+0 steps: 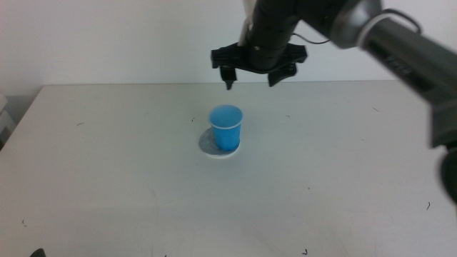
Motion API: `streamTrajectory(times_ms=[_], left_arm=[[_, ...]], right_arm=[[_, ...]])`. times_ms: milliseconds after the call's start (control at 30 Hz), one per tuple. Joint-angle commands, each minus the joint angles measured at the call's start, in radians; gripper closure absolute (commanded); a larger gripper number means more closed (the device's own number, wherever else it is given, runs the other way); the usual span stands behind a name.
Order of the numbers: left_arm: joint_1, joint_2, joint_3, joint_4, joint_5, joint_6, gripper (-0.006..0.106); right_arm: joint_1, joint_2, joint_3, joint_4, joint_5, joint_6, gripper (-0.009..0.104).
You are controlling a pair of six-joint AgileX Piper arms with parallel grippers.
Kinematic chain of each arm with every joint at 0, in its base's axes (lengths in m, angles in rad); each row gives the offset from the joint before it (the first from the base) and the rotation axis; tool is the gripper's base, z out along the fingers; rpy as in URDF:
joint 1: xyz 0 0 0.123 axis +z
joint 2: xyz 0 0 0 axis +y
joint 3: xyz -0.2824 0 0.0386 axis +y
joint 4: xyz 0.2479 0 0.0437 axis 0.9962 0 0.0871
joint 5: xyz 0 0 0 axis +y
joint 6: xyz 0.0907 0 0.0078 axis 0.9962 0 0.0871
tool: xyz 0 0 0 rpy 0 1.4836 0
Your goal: Place an empty cup on a cup mat.
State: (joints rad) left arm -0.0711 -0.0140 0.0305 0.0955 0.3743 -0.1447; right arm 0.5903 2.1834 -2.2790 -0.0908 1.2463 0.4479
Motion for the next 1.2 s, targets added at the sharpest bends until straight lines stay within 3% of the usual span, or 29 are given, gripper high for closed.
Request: streamTrajectory(times_ms=[0,233,767,1033,1167], left_arm=[[0.001,-0.007,-0.006,0.001,-0.067,-0.004,-0.005],[0.001,-0.007,-0.006,0.001,-0.067,-0.004,-0.005],[0.001,-0.007,-0.006,0.001,-0.067,-0.004,-0.005],[0.001,-0.007,-0.006,0.001,-0.067,-0.004,-0.005],[0.001,-0.007,-0.006,0.001,-0.067,-0.004,-0.005]], right_arm=[[-0.01,-0.16,0.078,-0.042,-0.028,-0.003,0.028],[-0.052,-0.488,0.526,-0.038,-0.289,0.047,0.028],[-0.332,-1.165,1.192,-0.027,-0.483,0.062,0.028],[-0.381,-1.442,1.437,-0.145,-0.534,0.058,0.028],[-0.381,-1.569,1.55,-0.167,-0.585,0.036,0.028]])
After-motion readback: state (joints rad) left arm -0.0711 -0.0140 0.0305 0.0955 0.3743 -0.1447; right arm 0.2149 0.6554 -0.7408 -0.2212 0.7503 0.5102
